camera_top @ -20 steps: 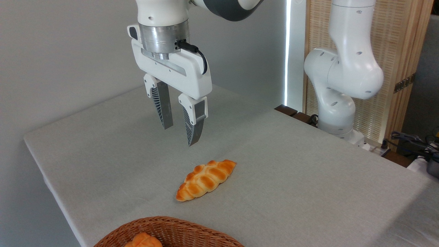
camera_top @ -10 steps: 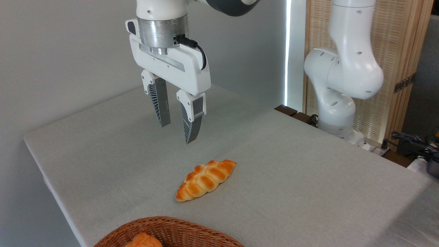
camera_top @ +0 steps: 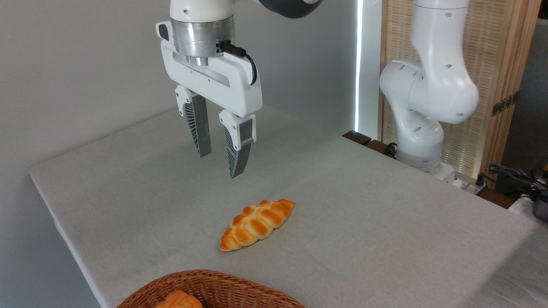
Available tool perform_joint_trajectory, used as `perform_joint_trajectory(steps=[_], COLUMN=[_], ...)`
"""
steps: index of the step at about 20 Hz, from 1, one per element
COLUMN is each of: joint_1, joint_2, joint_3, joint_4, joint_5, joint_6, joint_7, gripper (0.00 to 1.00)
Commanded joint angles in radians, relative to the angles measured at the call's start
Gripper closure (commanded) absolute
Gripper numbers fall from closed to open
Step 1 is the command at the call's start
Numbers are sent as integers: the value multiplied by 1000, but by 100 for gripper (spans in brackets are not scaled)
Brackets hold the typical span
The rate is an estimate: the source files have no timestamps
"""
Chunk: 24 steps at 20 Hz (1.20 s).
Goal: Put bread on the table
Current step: 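Move the open gripper past the roll and down into the wicker basket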
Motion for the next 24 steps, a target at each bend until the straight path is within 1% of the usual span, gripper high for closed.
perform_joint_trajectory(steps=[1, 4, 5, 7, 8, 11, 12, 14, 16, 20, 24], joint_1=[-5, 6, 6, 6, 6, 6, 6, 7, 7, 7, 7], joint_2=[-6, 3, 10, 49, 62, 132, 144, 187, 226, 273, 318], joint_3=[12, 16, 35, 49, 49, 52, 53, 78, 84, 134, 139], joint_4=[-3, -32, -41, -46, -46, -44, -44, -44, -41, -39, -39], joint_5=[-16, -16, -16, -16, -16, -13, -13, -8, -2, 3, 3], joint_6=[58, 200, 255, 361, 389, 533, 562, 641, 673, 736, 744], joint_7=[-6, -7, -7, -6, -6, -6, -6, -6, -4, 14, 27], gripper=[0, 0, 0, 0, 0, 0, 0, 0, 0, 0, 0])
